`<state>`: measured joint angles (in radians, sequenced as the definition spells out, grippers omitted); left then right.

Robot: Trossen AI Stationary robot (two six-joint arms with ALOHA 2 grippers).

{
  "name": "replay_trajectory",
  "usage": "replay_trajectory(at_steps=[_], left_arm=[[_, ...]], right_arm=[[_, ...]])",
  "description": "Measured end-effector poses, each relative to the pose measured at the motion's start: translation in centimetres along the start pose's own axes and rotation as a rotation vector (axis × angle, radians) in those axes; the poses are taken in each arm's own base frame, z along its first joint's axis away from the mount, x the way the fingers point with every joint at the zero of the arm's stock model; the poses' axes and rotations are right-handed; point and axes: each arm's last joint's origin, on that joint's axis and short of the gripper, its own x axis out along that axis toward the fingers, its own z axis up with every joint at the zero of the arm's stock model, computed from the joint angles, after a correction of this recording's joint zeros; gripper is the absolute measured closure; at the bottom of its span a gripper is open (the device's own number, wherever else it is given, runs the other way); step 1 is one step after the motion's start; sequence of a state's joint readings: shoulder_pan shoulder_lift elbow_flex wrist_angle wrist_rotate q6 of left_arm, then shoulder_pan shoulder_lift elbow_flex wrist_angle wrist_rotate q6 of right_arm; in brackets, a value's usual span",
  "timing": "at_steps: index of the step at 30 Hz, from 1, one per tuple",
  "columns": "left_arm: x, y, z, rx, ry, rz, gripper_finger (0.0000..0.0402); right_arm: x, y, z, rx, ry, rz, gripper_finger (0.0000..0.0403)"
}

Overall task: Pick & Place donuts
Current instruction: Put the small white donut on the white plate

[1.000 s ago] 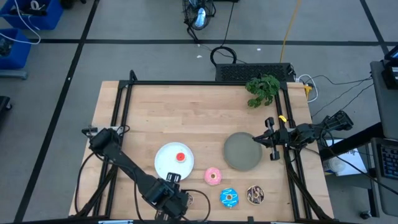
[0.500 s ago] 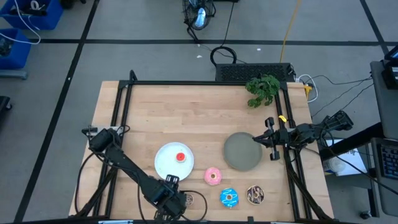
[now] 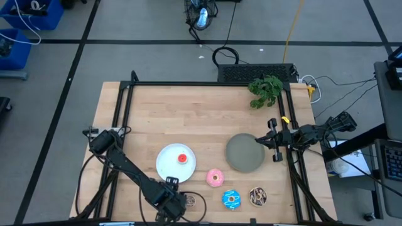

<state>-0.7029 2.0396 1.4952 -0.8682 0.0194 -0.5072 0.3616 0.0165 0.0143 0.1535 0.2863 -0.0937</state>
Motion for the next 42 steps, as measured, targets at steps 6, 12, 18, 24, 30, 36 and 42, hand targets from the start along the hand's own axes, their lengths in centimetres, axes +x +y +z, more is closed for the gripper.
replay_trajectory(at_steps=[6, 12, 18, 24, 30, 36, 42], left_arm=[[0.9, 0.4, -0.7, -0.026, 0.024, 0.015, 0.0055], [1.8, 0.5, -0.9, -0.029, 0.007, -0.004, 0.0055], [2.3, 0.6, -1.1, -0.029, -0.007, -0.016, 0.0055], [2.3, 0.6, -1.2, -0.008, -0.011, -0.008, 0.0076], [2.4, 0.5, -1.2, 0.014, -0.015, 0.000, 0.0137], [2.3, 0.6, -1.2, -0.017, -0.010, -0.013, 0.0201], [1.7, 0.8, -1.3, -0.062, 0.025, -0.068, 0.0242]], right_arm=[[0.0, 0.0, 0.0, 0.000, 0.000, 0.000, 0.0403], [0.0, 0.0, 0.0, 0.000, 0.000, 0.000, 0.0403], [0.0, 0.0, 0.0, 0.000, 0.000, 0.000, 0.0403], [0.0, 0.0, 0.0, 0.000, 0.000, 0.000, 0.0403], [0.0, 0.0, 0.0, 0.000, 0.000, -0.001, 0.0403], [0.0, 0.0, 0.0, 0.000, 0.000, -0.006, 0.0403], [0.0, 0.0, 0.0, 0.000, 0.001, -0.006, 0.0403]])
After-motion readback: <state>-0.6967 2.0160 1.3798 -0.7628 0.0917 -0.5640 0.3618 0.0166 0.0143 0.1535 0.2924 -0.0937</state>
